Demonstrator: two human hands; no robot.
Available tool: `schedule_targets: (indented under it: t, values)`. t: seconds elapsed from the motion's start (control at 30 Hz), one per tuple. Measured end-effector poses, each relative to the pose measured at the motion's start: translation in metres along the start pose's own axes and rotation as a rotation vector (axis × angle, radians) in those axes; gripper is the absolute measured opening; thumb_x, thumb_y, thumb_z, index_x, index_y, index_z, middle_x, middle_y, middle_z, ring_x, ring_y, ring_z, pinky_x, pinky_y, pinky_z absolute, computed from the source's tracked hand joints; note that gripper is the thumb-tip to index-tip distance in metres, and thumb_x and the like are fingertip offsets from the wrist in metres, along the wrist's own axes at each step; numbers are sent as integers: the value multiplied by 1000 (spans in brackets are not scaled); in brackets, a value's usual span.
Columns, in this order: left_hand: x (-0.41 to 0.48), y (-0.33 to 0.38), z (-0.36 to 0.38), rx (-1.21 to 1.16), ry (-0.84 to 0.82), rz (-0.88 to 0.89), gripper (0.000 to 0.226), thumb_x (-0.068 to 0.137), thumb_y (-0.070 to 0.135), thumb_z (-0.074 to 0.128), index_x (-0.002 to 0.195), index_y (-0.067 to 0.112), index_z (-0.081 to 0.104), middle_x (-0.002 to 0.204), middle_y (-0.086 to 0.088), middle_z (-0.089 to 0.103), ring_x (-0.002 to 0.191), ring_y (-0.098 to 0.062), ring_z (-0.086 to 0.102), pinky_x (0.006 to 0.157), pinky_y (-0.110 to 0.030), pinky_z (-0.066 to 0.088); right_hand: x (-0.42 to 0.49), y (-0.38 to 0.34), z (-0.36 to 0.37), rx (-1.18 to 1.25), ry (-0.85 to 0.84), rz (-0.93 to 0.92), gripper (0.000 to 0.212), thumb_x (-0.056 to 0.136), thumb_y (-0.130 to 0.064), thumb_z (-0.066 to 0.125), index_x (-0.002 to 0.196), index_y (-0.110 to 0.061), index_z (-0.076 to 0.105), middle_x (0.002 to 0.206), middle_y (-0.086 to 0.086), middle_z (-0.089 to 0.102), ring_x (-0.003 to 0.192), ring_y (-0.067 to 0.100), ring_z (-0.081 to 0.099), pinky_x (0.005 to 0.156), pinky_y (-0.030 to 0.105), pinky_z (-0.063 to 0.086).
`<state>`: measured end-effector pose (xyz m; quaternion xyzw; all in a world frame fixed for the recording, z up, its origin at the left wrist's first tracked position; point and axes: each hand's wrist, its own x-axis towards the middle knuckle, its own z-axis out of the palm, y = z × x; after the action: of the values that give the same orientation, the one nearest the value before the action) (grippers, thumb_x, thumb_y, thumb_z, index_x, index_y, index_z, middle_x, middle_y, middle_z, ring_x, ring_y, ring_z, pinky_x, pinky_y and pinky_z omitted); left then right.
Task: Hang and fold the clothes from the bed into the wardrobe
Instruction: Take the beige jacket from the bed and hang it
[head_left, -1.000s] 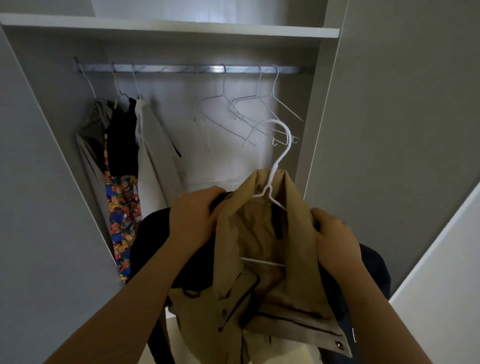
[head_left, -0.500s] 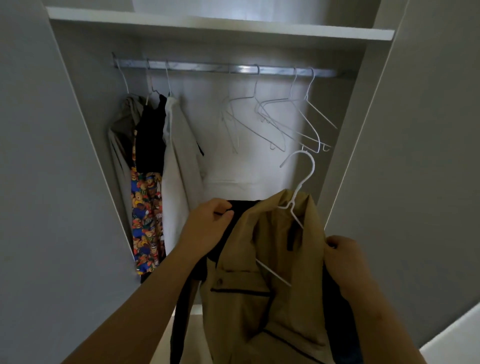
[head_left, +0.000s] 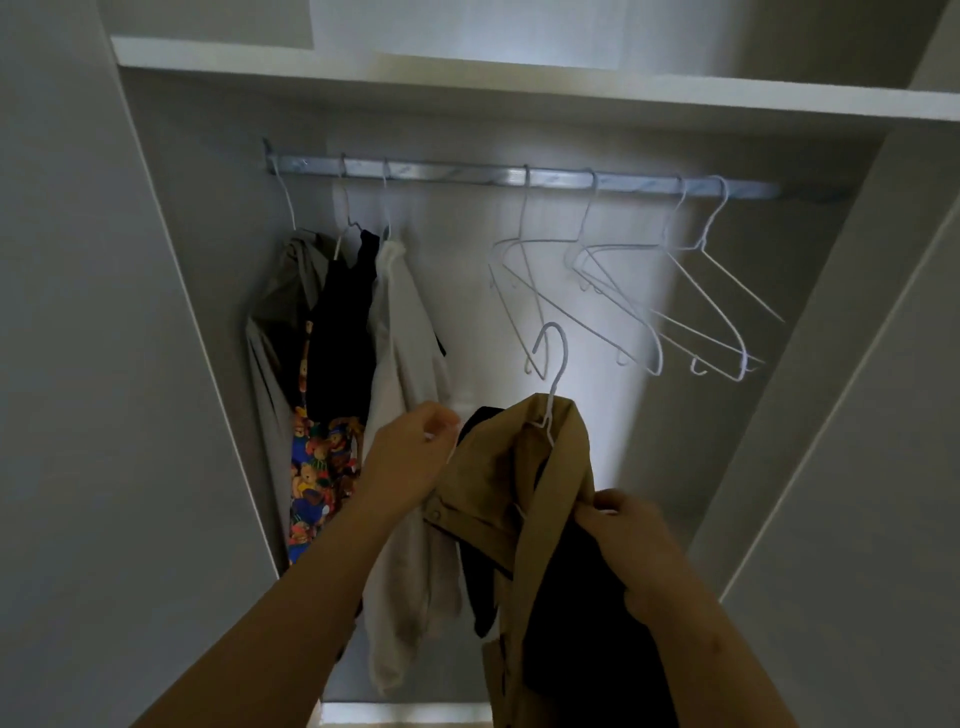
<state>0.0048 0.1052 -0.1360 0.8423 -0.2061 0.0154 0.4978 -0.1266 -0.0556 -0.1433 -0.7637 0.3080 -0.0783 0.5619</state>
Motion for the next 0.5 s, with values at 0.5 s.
schedule_targets:
  t: [0.5]
  values:
    - [170, -25, -63, 7, 134, 95, 15, 92, 17, 48, 87, 28, 57, 84, 15, 52, 77, -3, 49, 72, -24, 41, 127, -134, 77, 318, 27, -137, 8, 90, -14, 57, 91, -12, 65, 86, 4, 70, 83, 23, 66, 75, 33, 55]
